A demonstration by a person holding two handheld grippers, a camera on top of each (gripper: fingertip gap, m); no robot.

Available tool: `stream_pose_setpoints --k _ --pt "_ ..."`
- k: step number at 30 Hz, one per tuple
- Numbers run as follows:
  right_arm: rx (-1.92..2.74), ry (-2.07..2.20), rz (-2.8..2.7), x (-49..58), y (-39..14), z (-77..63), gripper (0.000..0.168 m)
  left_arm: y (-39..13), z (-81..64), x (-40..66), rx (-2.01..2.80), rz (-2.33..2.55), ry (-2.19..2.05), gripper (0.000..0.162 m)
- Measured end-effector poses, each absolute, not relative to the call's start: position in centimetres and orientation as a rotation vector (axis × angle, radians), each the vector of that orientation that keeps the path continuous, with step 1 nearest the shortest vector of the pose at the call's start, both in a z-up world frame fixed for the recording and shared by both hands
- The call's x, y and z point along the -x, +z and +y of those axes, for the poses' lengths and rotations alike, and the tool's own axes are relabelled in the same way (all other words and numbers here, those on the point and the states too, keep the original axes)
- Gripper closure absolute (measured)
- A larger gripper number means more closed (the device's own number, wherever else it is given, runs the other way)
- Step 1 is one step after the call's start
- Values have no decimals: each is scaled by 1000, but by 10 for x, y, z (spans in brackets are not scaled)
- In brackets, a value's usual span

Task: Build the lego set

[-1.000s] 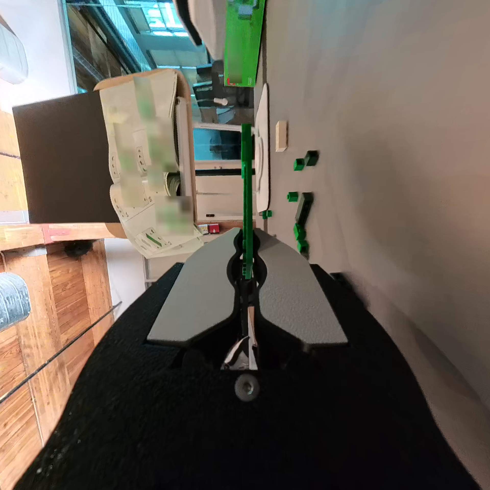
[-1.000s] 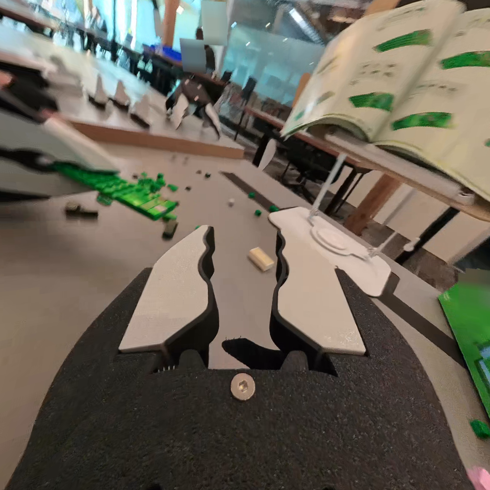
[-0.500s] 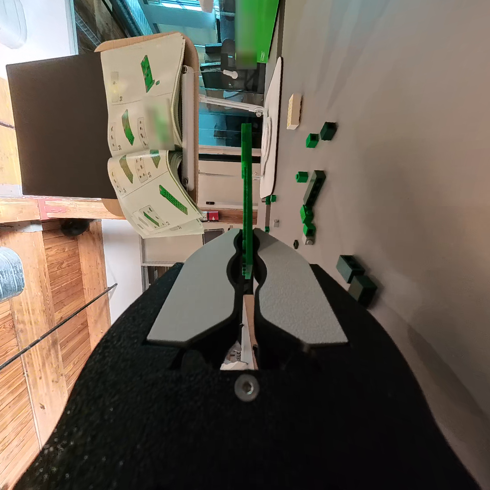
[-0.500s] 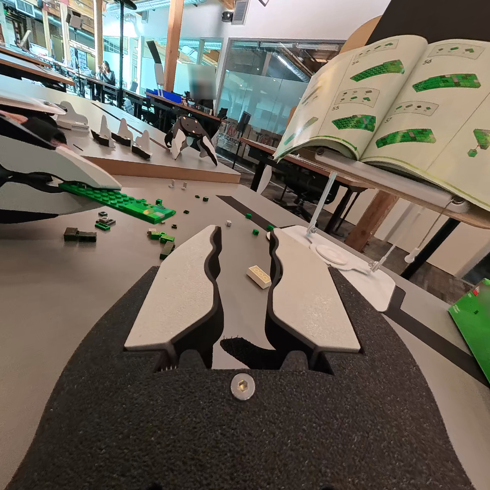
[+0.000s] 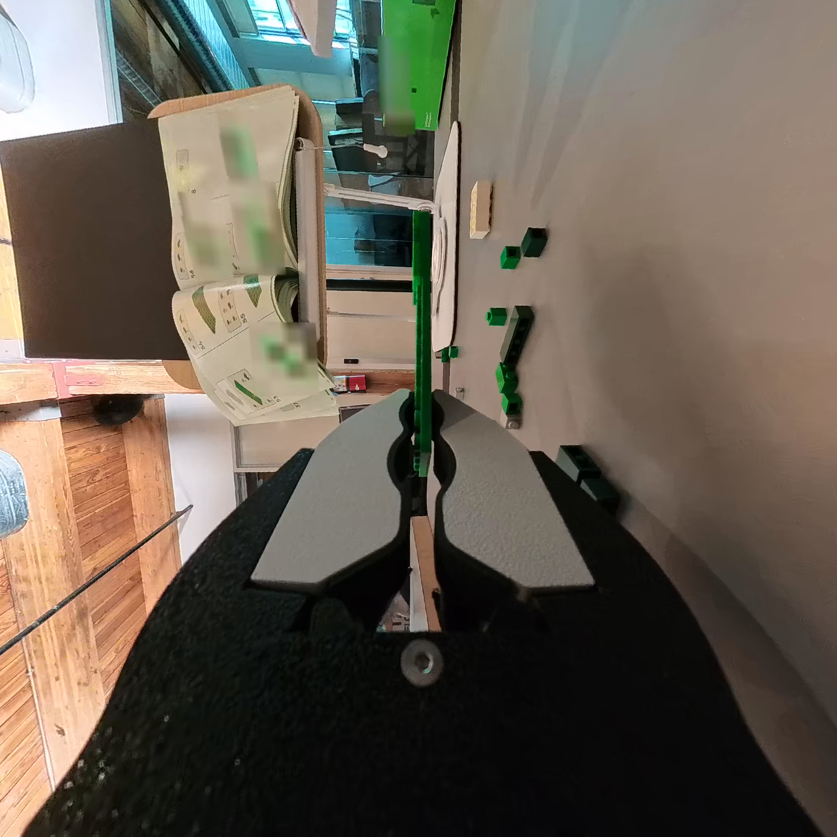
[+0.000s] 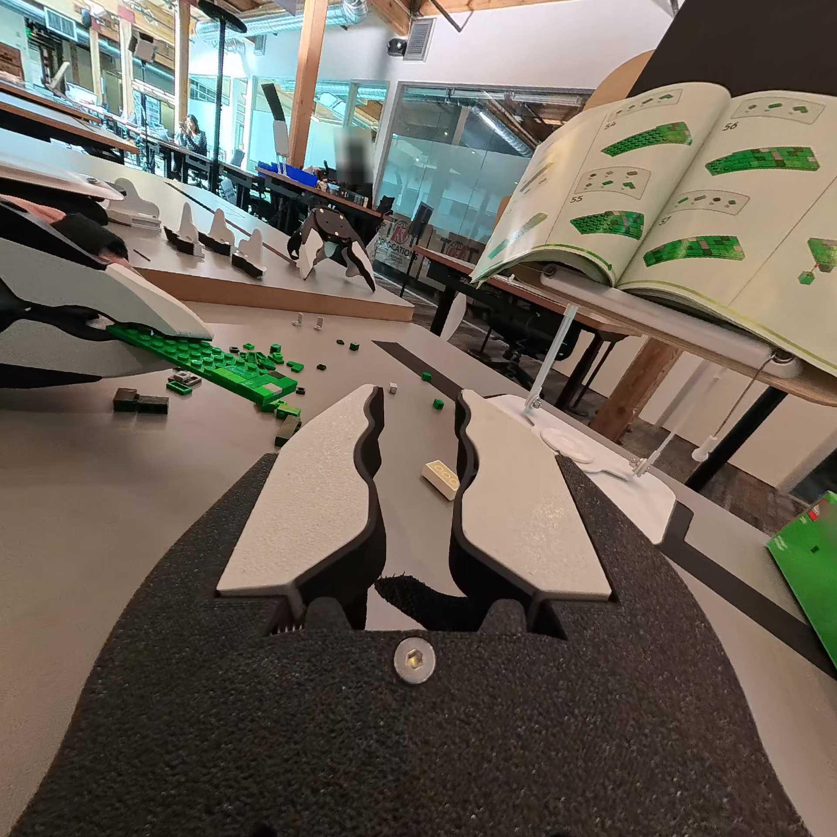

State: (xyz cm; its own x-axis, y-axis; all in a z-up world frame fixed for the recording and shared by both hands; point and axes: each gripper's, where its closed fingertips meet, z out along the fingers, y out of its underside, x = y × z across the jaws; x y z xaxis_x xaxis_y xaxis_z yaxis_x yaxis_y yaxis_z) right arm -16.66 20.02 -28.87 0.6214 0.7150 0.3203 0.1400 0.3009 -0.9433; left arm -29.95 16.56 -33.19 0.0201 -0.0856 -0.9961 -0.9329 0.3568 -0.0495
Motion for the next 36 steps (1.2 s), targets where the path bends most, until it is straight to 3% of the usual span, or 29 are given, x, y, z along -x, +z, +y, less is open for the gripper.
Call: stream_pose_setpoints --k 18,24,27,36 --pt "1207 428 -899 172 -291 196 153 -317 163 310 1005 1325 928 158" --pt "1225 437 -1065 186 -303 187 158 -317 174 360 1081 1294 1042 158" --pt "1240 476 -1220 203 -310 185 168 -317 177 391 1140 1264 1074 158" --pt "1559 536 -1808 228 -363 209 157 -321 176 408 1139 1296 1082 158"
